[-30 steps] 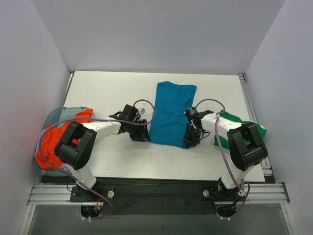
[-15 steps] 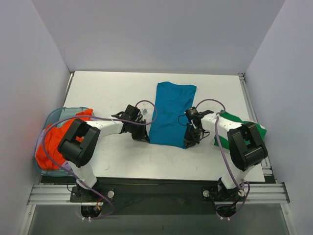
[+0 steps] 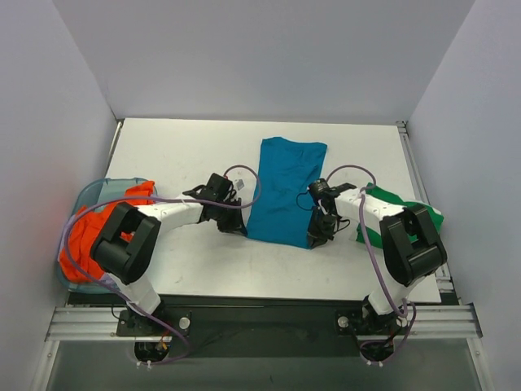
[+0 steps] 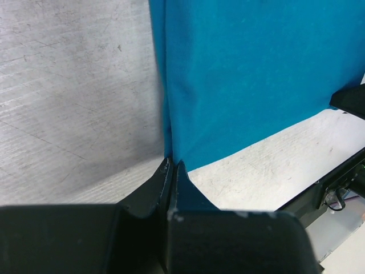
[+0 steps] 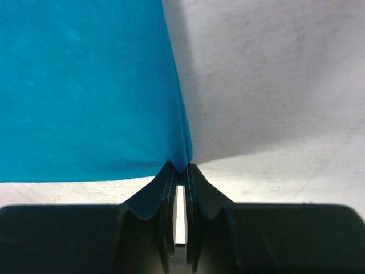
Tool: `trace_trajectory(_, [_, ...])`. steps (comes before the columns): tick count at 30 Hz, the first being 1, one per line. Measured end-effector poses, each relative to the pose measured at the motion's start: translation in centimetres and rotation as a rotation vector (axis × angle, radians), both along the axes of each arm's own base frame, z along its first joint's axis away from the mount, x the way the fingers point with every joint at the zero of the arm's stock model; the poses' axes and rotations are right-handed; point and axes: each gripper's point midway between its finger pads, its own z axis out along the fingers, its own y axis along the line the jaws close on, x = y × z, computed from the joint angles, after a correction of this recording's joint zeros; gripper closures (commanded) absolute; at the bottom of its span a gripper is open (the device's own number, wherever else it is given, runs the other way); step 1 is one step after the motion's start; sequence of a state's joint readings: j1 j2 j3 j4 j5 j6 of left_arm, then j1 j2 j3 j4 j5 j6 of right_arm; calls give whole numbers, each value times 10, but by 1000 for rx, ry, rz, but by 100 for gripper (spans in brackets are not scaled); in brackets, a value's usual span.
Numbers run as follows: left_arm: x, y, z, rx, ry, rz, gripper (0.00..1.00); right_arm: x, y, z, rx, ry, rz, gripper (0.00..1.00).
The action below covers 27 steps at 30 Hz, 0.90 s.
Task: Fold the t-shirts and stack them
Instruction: Fold the long partially folded tshirt into a neat square
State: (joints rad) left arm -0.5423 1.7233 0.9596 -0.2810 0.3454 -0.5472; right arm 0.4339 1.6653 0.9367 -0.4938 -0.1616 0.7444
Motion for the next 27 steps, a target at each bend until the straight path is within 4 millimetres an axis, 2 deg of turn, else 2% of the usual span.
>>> trace_trajectory(6, [-6, -5, 9, -5, -15, -24, 100, -6, -1, 5, -13, 4, 14, 100])
trace_trajectory(10, [-15, -6, 15, -6, -17, -44, 100, -19, 3, 8, -32, 25, 52, 100])
trace_trajectory(13, [-26, 0, 17, 1, -5, -47, 100, -29, 9, 14, -34, 27, 86, 100])
trace_trajectory(18, [-56, 15, 23, 18, 38, -62, 100, -52, 18, 27, -19, 13, 131, 100])
trace_trajectory(27, [-125, 34, 44, 10, 112, -129, 100, -100, 25, 51, 23, 3, 171, 100])
